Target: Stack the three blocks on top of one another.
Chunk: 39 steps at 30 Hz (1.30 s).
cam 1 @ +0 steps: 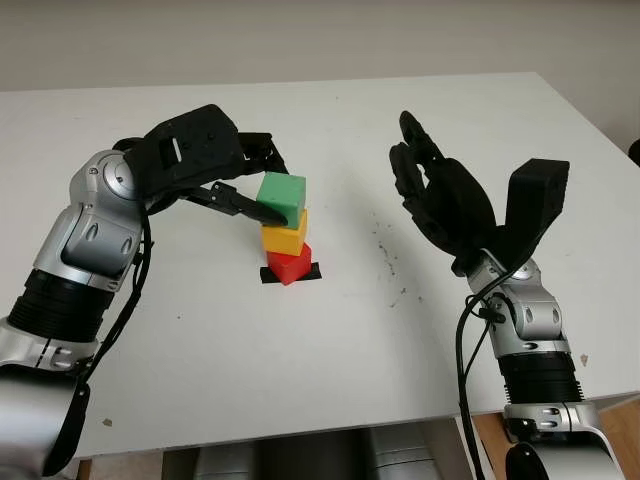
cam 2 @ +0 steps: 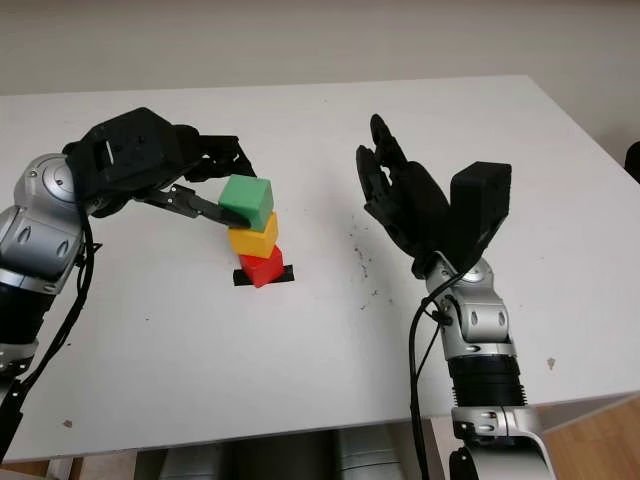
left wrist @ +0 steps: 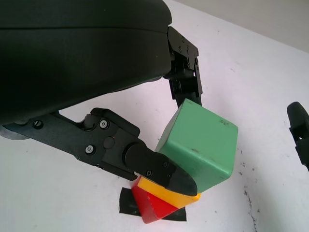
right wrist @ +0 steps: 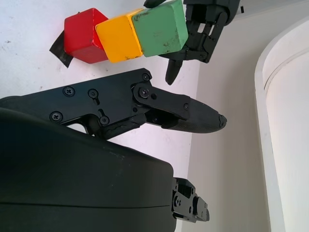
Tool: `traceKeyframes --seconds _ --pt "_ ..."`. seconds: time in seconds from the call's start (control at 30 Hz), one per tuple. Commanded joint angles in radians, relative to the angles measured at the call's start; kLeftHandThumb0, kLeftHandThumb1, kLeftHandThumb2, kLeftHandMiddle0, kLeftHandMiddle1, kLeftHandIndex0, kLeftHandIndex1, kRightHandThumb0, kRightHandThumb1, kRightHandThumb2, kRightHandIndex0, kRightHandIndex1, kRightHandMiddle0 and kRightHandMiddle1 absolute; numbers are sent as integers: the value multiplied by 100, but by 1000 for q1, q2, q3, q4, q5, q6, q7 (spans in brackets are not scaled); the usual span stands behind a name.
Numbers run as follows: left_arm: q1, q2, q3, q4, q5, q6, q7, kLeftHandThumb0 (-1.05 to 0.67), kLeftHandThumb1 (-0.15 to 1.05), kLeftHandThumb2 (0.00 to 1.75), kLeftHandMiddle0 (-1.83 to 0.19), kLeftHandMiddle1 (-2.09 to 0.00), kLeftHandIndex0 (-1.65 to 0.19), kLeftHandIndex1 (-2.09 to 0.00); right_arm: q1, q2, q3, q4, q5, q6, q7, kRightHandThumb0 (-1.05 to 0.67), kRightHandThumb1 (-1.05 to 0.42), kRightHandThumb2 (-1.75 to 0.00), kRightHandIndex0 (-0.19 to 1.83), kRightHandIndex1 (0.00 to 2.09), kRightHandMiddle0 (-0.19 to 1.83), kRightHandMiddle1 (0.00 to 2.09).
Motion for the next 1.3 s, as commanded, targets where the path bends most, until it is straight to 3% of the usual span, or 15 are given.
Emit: traceKeyframes --seconds 0.0,0.1,0.27,0.47,0.67,0.87,0.97,1.1,1.13,1.2,1.27 --pt "10 4 2 -16 -11 4 -8 -44 91 5 -6 -4 -26 -108 0 -10 -5 -23 1 -4 2 -60 -105 -64 -19 0 -19 0" --pt "10 7 -1 -21 -16 7 -16 -45 91 5 -4 -5 -26 -96 0 -10 -5 -20 2 -9 7 -61 -105 -63 -19 0 -19 0" --pt "9 13 -4 -25 -23 10 -41 -51 90 5 5 -5 -26 -50 -1 -12 -3 -16 1 -12 15 -62 -105 -62 -19 0 -19 0" --pt "8 28 2 -16 -52 -23 -80 -62 89 5 11 -5 -22 -18 -3 -10 -5 -14 -3 -11 10 -62 -105 -62 -19 0 -19 0" --pt "7 60 15 -53 -85 -8 -134 -74 87 5 19 0 4 -2 -5 -8 -8 -6 3 -13 13 -61 -105 -63 -19 0 -19 0" --pt "43 99 134 -144 -185 -20 -126 -88 91 6 19 0 19 0 -10 -8 -9 5 0 -19 12 -60 -105 -62 -19 0 -19 0" --pt "75 100 248 -194 -257 -6 -77 -93 92 6 19 0 19 0 -17 -8 -11 20 3 -26 19 -59 -105 -63 -19 0 -19 0" --pt "116 125 309 -232 -241 -41 21 -100 101 11 19 0 19 0 -28 -13 -6 45 -4 -52 32 -61 -105 -62 -19 0 -19 0" --pt "132 127 315 -241 -217 -46 65 -101 103 17 19 0 19 0 -32 -13 -7 50 -4 -53 32 -62 -105 -62 -19 0 -19 0" --pt "160 89 341 -271 -191 -14 176 -99 104 48 19 0 19 0 -40 -15 -6 56 -5 -50 31 -61 -105 -62 -19 0 -19 0" --pt "176 33 373 -284 -203 11 269 -94 105 59 19 0 19 0 -46 -15 -8 59 -4 -41 26 -61 -105 -61 -19 0 -19 0"
